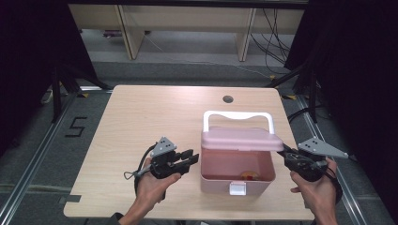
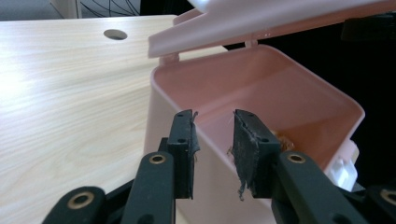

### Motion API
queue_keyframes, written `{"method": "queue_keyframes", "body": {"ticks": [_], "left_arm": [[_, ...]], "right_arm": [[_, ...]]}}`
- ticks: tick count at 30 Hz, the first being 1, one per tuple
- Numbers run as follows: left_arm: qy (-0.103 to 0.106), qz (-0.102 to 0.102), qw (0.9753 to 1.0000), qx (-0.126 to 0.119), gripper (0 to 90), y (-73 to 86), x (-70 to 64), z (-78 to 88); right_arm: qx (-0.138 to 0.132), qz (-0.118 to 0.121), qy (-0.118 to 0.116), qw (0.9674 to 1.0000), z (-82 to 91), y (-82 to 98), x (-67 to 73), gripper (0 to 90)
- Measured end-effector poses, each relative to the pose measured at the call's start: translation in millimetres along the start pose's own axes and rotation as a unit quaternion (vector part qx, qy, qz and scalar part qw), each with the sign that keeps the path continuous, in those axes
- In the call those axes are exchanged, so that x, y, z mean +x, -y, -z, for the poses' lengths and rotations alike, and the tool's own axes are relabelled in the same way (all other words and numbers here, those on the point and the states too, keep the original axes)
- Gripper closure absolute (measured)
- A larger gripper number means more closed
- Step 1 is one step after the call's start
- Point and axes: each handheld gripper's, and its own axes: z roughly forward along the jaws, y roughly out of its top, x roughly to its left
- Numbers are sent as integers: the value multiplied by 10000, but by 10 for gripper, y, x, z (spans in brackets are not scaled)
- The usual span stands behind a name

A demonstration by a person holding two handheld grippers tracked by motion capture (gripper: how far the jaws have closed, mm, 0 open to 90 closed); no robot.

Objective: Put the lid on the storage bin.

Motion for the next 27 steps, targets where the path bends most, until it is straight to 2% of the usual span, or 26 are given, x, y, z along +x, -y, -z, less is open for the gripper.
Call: {"method": "queue_keyframes", "body": {"ticks": [1, 4, 5, 7, 9, 10, 12, 13, 17, 20, 21, 25, 26, 27], "left_arm": [[-34, -57, 9999, 101, 680, 45, 25, 52], [-46, -94, 9999, 126, 677, 93, 41, 89], [-70, -129, 9998, 148, 675, 121, 48, 110], [-105, -189, 9995, 213, 672, 176, 51, 156], [-96, -206, 9995, 227, 670, 191, 50, 168], [-104, -227, 9993, 267, 668, 205, 46, 184], [-96, -274, 9991, 301, 658, 234, 41, 205], [-52, -284, 9991, 297, 656, 261, 38, 216], [-106, -344, 9987, 356, 650, 301, 37, 267], [-78, -325, 9989, 342, 647, 319, 44, 281], [-137, -324, 9988, 339, 648, 332, 53, 298], [-128, -329, 9989, 314, 648, 349, 84, 310], [-155, -315, 9989, 317, 648, 356, 85, 315], [-165, -305, 9989, 320, 648, 362, 87, 317]], "right_arm": [[69, -9, -15, 10000, 8, 29, 3, 850], [89, -40, -38, 9999, 1, 68, 2, 852], [130, -172, -76, 9997, -9, 111, 26, 853], [128, -95, -87, 9998, -13, 144, 19, 856], [164, -146, -129, 9997, -8, 158, 26, 863], [205, -80, -160, 9996, 1, 169, 12, 863], [268, -152, -225, 9993, -5, 210, 20, 862], [255, -32, -188, 9995, -7, 219, 4, 862], [401, -113, -236, 9989, -10, 283, 15, 859], [410, -34, -204, 9989, -5, 314, -14, 854], [472, -178, -189, 9985, 13, 347, -36, 853], [467, -182, -290, 9983, 26, 376, -92, 853], [524, -293, -324, 9977, 33, 381, -80, 852], [503, -203, -286, 9981, 41, 383, -101, 852]]}}
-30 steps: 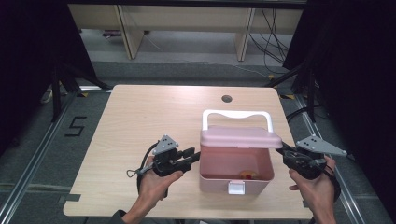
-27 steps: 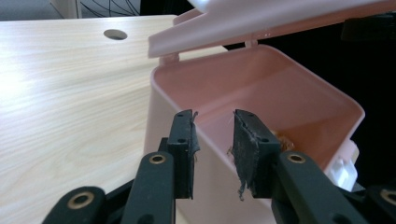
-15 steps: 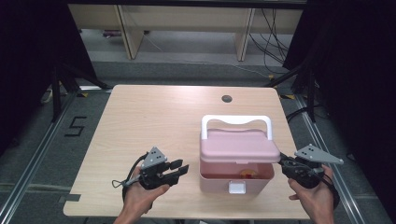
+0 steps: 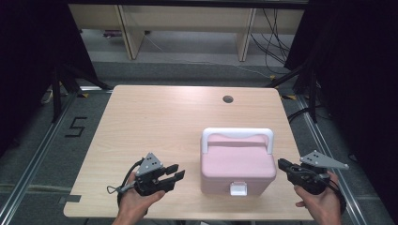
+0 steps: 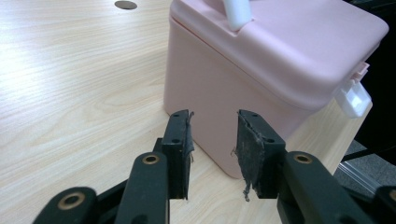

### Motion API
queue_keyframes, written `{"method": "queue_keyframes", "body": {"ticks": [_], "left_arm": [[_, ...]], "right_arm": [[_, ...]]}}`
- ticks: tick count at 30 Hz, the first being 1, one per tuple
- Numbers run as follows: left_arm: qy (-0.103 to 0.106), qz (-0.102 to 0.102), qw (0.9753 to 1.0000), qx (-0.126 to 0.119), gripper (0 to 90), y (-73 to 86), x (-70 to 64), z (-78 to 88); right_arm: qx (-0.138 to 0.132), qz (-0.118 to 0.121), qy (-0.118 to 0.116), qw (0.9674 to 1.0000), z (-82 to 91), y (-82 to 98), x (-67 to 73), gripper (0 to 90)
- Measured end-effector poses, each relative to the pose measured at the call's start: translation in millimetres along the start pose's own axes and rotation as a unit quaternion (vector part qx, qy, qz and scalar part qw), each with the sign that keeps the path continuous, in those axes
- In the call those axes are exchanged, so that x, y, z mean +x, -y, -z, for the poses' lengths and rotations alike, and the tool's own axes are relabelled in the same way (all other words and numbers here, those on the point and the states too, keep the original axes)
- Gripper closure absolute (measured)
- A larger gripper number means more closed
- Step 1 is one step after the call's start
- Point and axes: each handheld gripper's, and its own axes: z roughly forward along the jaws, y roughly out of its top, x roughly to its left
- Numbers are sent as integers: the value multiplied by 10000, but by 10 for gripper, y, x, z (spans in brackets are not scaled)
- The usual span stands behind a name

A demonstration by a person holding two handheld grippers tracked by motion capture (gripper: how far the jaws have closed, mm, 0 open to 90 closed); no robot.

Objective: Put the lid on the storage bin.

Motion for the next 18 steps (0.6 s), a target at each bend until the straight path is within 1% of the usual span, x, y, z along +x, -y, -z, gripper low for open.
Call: {"method": "queue_keyframes", "body": {"ticks": [1, 2, 3, 4, 5, 6, 7, 8, 9, 10, 12, 13, 14, 15, 16, 17, 18], "left_arm": [[-14, -11, 10000, 20, 647, 8, 5, 3], [48, 1, 10000, -23, 645, 22, 14, -7], [18, -12, 10000, 35, 641, 31, 16, 1], [21, -6, 10000, 38, 635, 46, 21, 0], [38, -1, 10000, 52, 625, 61, 27, -1], [97, 1, 9999, 43, 611, 79, 42, -6], [62, 22, 10000, 49, 592, 93, 44, -3], [82, 32, 10000, 13, 572, 111, 55, -8], [51, 41, 10000, 46, 558, 121, 63, 0], [37, 34, 10000, 33, 539, 131, 72, 5], [10, 12, 10000, -5, 476, 150, 88, 6], [-36, 31, 10000, 8, 449, 157, 91, 12], [-47, 57, 10000, -20, 402, 167, 94, 8], [-26, 50, 10000, -14, 402, 179, 102, 5], [-113, 50, 9999, -11, 361, 202, 100, 5], [-113, 50, 9999, -11, 348, 202, 100, 5], [-123, 26, 9999, 18, 348, 210, 103, 8]], "right_arm": [[-31, -89, 2, 10000, -2, 9, 5, 852], [-6, -10, 49, 10000, 8, 9, -17, 849], [2, -29, 72, 10000, 7, 21, -25, 846], [20, -46, 68, 10000, 8, 32, -39, 843], [43, -136, 68, 9999, 10, 48, -38, 836], [38, -80, 71, 9999, 8, 64, -59, 823], [44, -173, 77, 9998, 9, 85, -57, 810], [43, -142, 84, 9999, 4, 105, -75, 796], [41, -235, 72, 9997, 1, 127, -76, 777], [19, -113, 115, 9999, -1, 147, -106, 743], [127, -338, 86, 9993, -7, 184, -107, 663], [80, -376, 87, 9992, -19, 217, -118, 635], [120, -512, 147, 9985, -35, 272, -126, 558], [120, -512, 147, 9985, -35, 272, -126, 558], [102, -591, 132, 9981, -61, 332, -155, 488], [102, -591, 132, 9981, -61, 332, -155, 488], [63, -536, 174, 9984, -80, 369, -173, 469]]}}
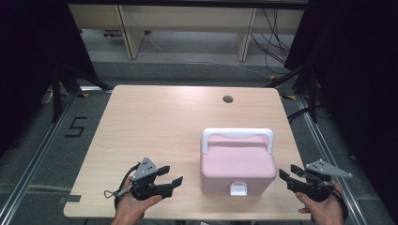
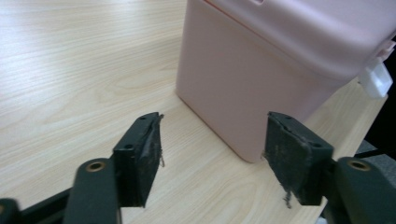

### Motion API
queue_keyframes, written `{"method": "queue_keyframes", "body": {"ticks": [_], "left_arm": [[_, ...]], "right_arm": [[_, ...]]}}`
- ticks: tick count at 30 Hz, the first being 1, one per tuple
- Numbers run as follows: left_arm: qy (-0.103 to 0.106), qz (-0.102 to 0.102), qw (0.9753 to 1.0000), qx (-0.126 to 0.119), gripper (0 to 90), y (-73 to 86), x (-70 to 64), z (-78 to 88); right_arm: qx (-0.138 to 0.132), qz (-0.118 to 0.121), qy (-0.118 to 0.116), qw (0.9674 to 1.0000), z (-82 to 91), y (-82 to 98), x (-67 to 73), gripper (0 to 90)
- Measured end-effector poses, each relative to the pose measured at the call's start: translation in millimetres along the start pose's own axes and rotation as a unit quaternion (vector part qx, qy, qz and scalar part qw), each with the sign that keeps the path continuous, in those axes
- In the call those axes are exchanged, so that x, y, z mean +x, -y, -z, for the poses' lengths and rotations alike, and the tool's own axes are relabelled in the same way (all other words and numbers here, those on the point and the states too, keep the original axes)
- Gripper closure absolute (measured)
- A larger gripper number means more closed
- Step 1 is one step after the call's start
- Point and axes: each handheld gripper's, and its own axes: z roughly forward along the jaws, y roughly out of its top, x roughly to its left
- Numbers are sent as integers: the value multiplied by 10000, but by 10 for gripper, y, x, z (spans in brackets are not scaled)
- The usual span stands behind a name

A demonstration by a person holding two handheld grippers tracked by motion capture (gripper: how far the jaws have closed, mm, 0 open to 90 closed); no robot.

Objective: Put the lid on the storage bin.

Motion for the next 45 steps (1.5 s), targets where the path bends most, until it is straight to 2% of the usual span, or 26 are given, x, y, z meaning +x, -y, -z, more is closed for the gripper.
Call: {"method": "queue_keyframes", "body": {"ticks": [2, 5, 6, 7, 8, 9, 10, 12, 17, 19, 20, 21, 23, 24, 30, 31, 32, 33, 34, 35, 37, 39, 40, 41, 42, 45], "left_arm": [[6, -30, 10000, 18, 331, 27, 3, 16], [6, -80, 10000, 47, 316, 52, 4, 40], [-1, -74, 10000, 16, 316, 63, 1, 44], [37, -68, 10000, 2, 310, 72, 0, 45], [9, -118, 9999, 37, 304, 78, -3, 52], [22, -124, 9999, 32, 299, 86, -6, 53], [-2, -119, 9999, 66, 283, 108, -25, 63], [44, -169, 9998, 72, 268, 126, -34, 71], [-5, -171, 9998, 112, 205, 164, -60, 97], [-12, -177, 9998, 131, 180, 197, -72, 111], [-10, -173, 9998, 135, 180, 209, -75, 114], [-11, -210, 9996, 161, 176, 231, -73, 127], [-10, -218, 9996, 179, 161, 263, -75, 138], [0, -220, 9997, 141, 161, 300, -70, 146], [-40, -320, 9993, 176, 157, 380, -72, 170], [-46, -361, 9991, 205, 157, 397, -69, 174], [-27, -356, 9992, 181, 157, 425, -70, 164], [-56, -380, 9990, 245, 157, 443, -73, 168], [-48, -401, 9989, 250, 157, 464, -72, 162], [-41, -407, 9988, 260, 157, 478, -72, 160], [-83, -457, 9984, 320, 157, 497, -73, 170], [-73, -447, 9986, 273, 157, 520, -87, 171], [-129, -521, 9980, 329, 157, 536, -94, 174], [-129, -521, 9980, 329, 157, 536, -94, 174], [-145, -565, 9978, 324, 157, 583, -123, 138], [-136, -663, 9966, 476, 158, 600, -136, 125]], "right_arm": [[89, -9, 17, 10000, -24, 86, -33, 403], [101, -28, 23, 9999, -38, 135, -46, 384], [63, -81, -76, 9999, -54, 166, -55, 375], [97, -260, -69, 9996, -50, 205, -46, 363], [37, -241, -161, 9996, -66, 235, -63, 355], [108, -307, -92, 9994, -59, 262, -52, 342], [166, -418, -126, 9989, -57, 315, -35, 327], [168, -353, -107, 9992, -63, 367, -47, 296], [73, -406, -68, 9991, -59, 451, -62, 259], [84, -311, 12, 9995, -58, 494, -86, 245], [140, -411, -29, 9991, -54, 514, -72, 244], [131, -329, -56, 9994, -48, 528, -81, 236], [242, -317, -38, 9992, -41, 566, -75, 223], [302, -447, -106, 9985, -35, 601, -46, 214], [467, -226, -137, 9986, -36, 687, -25, 203], [467, -226, -137, 9986, -36, 687, -25, 203], [586, -391, -164, 9974, -41, 702, 5, 201], [645, -180, -179, 9976, -59, 714, -26, 201], [660, -252, -127, 9974, -66, 727, -13, 202], [700, -98, -102, 9974, -66, 731, -35, 200], [700, -109, -60, 9975, -79, 752, -34, 198], [786, -78, -139, 9968, -94, 781, -17, 198], [697, 63, -198, 9973, -118, 793, -33, 198], [697, 63, -198, 9973, -118, 793, -33, 198], [808, -75, -174, 9965, -117, 811, 2, 201], [885, -3, -129, 9960, -129, 829, 7, 202]]}}
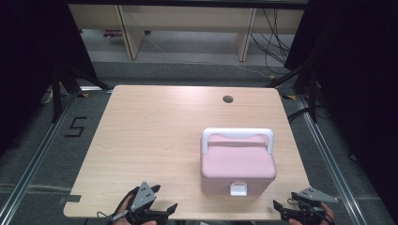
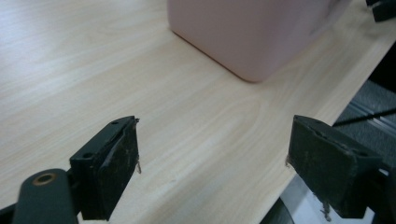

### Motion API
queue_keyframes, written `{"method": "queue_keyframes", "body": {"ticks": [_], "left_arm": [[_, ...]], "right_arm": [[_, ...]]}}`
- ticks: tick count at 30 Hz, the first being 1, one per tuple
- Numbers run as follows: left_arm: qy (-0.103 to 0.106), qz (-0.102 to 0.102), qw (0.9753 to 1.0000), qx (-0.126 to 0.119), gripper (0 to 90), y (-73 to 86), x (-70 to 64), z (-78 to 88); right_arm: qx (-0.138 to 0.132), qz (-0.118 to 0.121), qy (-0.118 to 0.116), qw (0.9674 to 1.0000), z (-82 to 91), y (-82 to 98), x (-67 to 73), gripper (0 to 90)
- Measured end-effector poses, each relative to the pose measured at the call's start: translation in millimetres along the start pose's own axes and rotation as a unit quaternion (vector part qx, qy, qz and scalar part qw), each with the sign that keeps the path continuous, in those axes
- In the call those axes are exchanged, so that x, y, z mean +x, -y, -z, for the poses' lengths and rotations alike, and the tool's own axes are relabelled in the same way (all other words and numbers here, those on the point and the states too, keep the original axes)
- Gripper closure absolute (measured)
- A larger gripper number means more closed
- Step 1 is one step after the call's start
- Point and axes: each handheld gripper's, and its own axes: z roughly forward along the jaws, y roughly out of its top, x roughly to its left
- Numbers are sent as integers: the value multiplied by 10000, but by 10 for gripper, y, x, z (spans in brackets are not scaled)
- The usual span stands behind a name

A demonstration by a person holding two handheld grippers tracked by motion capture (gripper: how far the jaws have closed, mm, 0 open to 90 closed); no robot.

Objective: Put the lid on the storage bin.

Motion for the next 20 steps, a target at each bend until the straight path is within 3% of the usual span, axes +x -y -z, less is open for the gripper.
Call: {"method": "queue_keyframes", "body": {"ticks": [11, 15, 17, 20], "left_arm": [[-64, -144, 9999, 40, 158, 11, 17, -7], [-35, -96, 9999, 26, 158, 16, 3, -18], [-71, -130, 9999, 59, 158, 17, 8, -18], [-43, 0, 10000, -56, 158, 19, -7, -30]], "right_arm": [[44, 116, 79, 9999, -19, 24, -21, 209], [58, 197, 87, 9998, -24, 28, -39, 210], [71, 63, 27, 10000, -34, 30, -28, 210], [95, 65, 36, 9999, -36, 26, -29, 209]]}}
